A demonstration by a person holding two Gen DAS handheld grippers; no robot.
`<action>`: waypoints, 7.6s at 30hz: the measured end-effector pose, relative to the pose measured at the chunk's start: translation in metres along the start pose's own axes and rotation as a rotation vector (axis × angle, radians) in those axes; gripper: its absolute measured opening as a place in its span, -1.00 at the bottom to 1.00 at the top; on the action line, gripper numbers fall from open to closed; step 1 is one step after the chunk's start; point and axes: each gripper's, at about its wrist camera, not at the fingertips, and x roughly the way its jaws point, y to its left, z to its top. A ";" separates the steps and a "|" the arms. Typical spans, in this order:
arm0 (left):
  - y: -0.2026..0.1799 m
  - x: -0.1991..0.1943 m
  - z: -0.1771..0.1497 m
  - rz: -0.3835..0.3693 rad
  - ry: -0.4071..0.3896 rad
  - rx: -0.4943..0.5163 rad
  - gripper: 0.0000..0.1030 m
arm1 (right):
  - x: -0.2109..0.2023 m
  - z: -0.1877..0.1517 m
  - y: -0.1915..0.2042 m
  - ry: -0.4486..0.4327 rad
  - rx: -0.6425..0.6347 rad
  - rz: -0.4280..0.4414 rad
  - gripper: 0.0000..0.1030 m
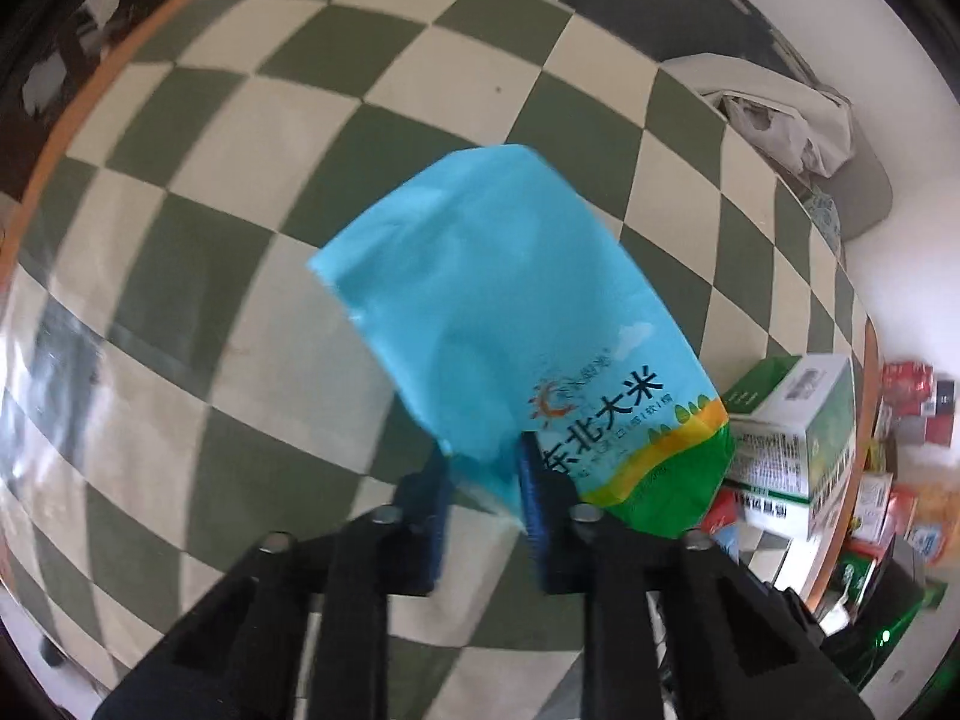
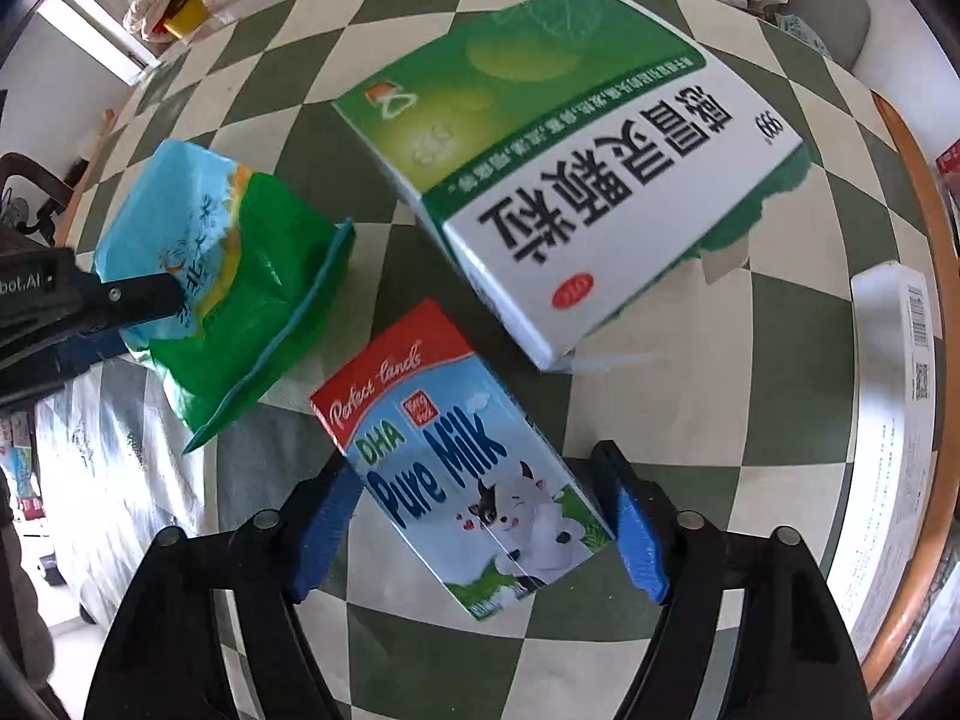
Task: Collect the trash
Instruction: 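Grasp the DHA Pure Milk carton with the right tool while the left grasps the rice bag, then lift the milk carton and rice bag and carry both toward the bin, then open both tools over the bin, dropping the carton and rice bag, then move both tools back over the table toward the two remaining boxes, then grasp the green medicine box with the left tool while the right grasps the white barcode box, then lift the green box and white box and carry both toward the bin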
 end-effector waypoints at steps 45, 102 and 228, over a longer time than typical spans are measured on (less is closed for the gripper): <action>0.217 -0.168 -0.333 0.150 -0.207 0.294 -0.88 | -0.125 -0.390 0.137 -0.241 0.213 0.089 0.14; 0.337 0.199 -0.456 0.264 0.193 0.260 1.00 | 0.291 -0.569 0.145 0.161 0.183 -0.047 1.00; -0.167 -0.001 -0.049 0.247 -0.029 0.532 -0.56 | -0.067 -0.076 -0.184 -0.070 0.471 0.039 -0.04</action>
